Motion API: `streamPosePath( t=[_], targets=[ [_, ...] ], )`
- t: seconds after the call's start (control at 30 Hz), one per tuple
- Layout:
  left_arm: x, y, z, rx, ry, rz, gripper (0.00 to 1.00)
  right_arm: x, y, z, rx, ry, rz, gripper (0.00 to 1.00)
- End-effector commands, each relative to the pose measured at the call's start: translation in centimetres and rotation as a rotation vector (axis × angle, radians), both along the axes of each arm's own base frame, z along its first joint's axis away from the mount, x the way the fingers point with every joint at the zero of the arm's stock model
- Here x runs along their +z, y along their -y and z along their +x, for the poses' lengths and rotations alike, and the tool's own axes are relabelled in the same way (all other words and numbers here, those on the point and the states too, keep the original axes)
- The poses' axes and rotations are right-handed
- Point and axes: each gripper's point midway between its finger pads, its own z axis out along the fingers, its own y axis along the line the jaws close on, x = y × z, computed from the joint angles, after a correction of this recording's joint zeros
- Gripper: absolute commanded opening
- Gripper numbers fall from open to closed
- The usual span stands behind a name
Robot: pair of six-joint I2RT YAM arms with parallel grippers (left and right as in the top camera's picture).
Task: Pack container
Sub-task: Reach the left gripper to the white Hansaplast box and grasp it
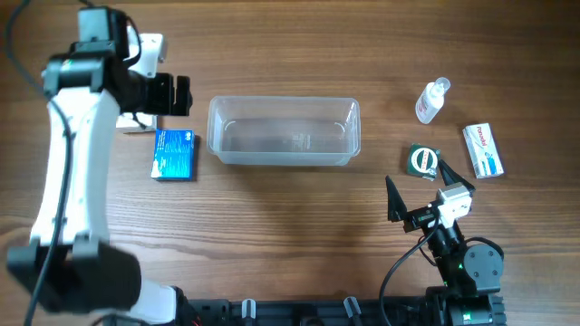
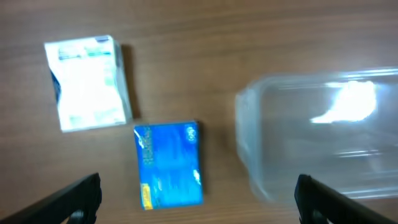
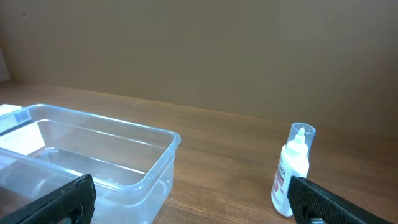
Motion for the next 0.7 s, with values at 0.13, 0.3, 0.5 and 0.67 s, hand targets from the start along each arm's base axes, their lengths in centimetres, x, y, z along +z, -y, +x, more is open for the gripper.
streamPosePath(
  t=[0.13, 0.3, 0.5, 0.67],
  targets=[
    [-4.9, -8.3, 3.2, 0.172, -0.063, 0.295, 1.00, 0.2, 0.2, 0.0, -0.010, 0.011, -0.005, 0.99],
    [-4.8, -10.9, 4.1, 0.300, -0.003, 0.202, 1.00, 0.2, 0.2, 0.0, -0.010, 0.011, -0.005, 1.00],
    [-5.8, -12.5, 4.9, 0.319, 0.033, 0.029, 1.00, 0.2, 0.2, 0.0, -0.010, 0.011, -0.005, 0.99],
    [-7.5, -12.0, 5.9, 0.252, 0.035, -0.046, 1.00, 0.2, 0.2, 0.0, -0.010, 0.011, -0.005, 1.00]
  ],
)
